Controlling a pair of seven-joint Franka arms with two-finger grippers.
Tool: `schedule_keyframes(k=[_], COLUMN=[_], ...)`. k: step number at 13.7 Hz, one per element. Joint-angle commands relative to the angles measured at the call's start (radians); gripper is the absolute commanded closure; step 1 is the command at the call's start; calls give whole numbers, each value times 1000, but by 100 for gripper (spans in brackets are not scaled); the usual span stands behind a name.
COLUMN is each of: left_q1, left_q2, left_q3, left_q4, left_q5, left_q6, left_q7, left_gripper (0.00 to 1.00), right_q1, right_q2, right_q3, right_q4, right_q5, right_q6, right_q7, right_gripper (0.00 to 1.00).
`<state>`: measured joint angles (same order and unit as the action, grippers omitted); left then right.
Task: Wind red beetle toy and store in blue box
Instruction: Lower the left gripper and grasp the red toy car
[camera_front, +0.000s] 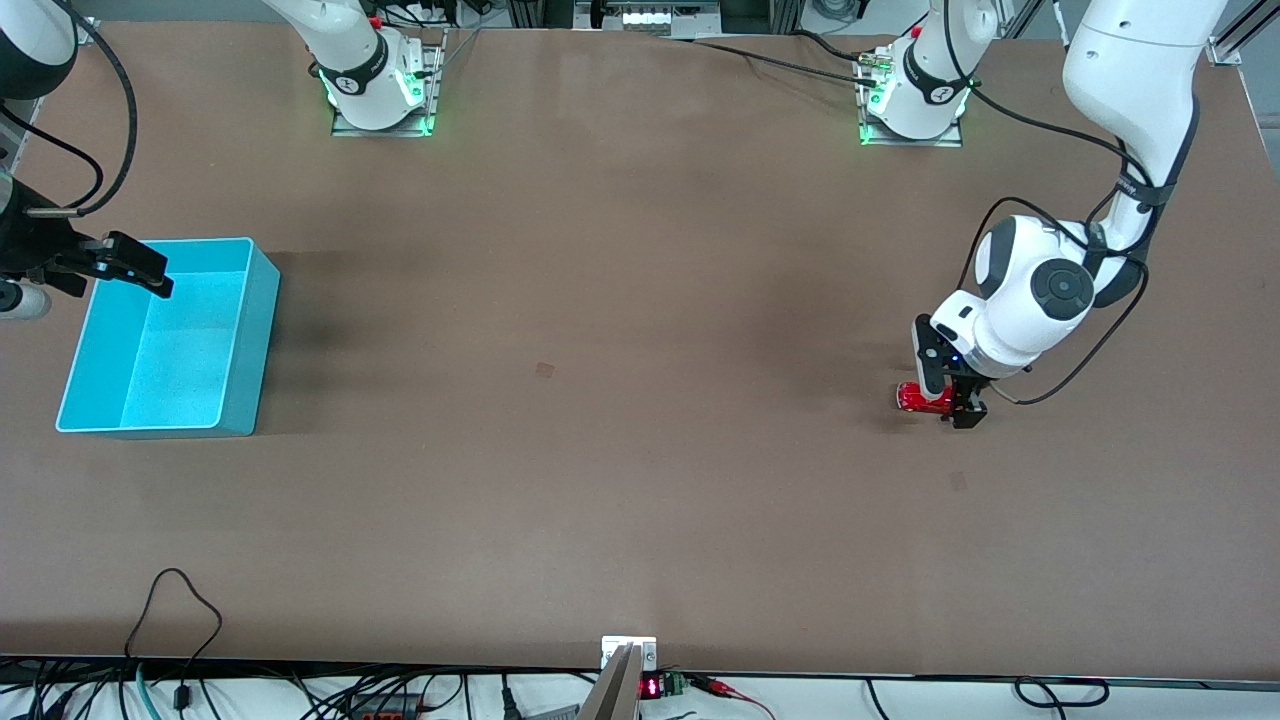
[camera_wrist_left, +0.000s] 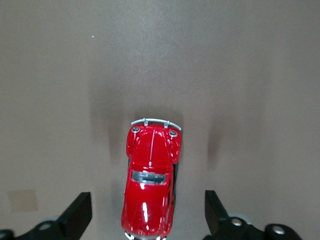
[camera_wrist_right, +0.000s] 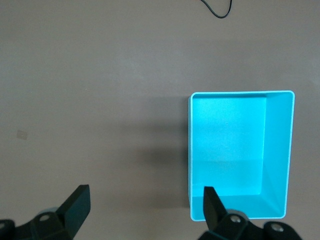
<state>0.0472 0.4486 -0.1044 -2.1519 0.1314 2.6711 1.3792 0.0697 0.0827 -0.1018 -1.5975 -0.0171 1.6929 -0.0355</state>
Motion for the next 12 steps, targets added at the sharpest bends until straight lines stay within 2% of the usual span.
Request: schedule_keyframes(k=[1, 4, 5, 12], left_q1=[5, 6, 6, 8], left_q2=[4, 4, 5, 21], left_q3=[-5, -5, -5, -5], left_q4=[0, 3, 3, 7], left_q5=[19, 19, 19, 19], left_q6=[15, 15, 15, 13], left_q7=[35, 43, 41, 43], left_gripper=[33, 78, 85, 88], right_q1=[-2, -5, -1, -1], right_q2=[-20, -14, -14, -12], right_q3=[4, 2, 2, 4], right_q4=[-15, -13, -13, -13], right_q5=[-3, 3, 2, -3], right_q6=[7, 11, 10, 11], right_q7=[9, 12, 14, 12], right_gripper=[0, 0, 0, 0])
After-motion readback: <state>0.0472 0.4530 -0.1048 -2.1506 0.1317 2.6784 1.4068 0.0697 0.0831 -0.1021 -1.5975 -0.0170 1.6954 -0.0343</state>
